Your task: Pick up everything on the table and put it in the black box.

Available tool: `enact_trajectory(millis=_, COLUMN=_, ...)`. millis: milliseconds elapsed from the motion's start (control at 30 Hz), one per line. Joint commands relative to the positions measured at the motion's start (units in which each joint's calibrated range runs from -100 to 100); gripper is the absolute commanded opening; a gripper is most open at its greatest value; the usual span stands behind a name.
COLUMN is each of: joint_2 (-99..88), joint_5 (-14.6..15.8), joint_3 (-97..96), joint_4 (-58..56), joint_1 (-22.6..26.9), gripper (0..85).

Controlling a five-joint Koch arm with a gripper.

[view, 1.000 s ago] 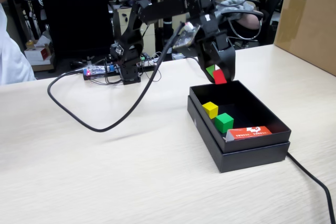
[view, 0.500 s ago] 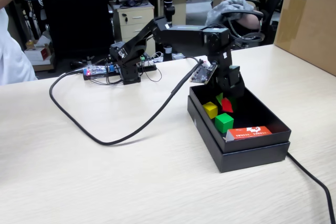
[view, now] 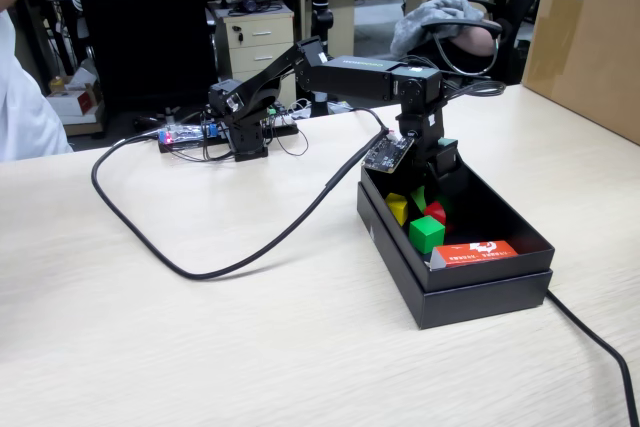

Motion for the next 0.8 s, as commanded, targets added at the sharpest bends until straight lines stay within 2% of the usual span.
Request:
enact_trajectory(millis=0, joint_2=-11.57, joint_5=0.88, joint_3=0.59, joint_4=0.12, joint_1=-0.24, gripper=46.0)
enact_trajectory(millis=233, joint_2=-47.95, joint_5=0.34, joint_3=-13.10, joint_4=0.29, joint_1=-3.03, gripper=47.9)
enact_trajectory(millis=400, joint_2=-76.86, joint_5=-0.98, joint_3=-31.59, joint_4=3.66, joint_1=-8.06, gripper=48.0)
enact_trajectory(millis=767, joint_2=-110.14, joint_5=-1.03, joint_3=-69.22, joint_4=18.35, joint_1=-15.68, gripper=51.5)
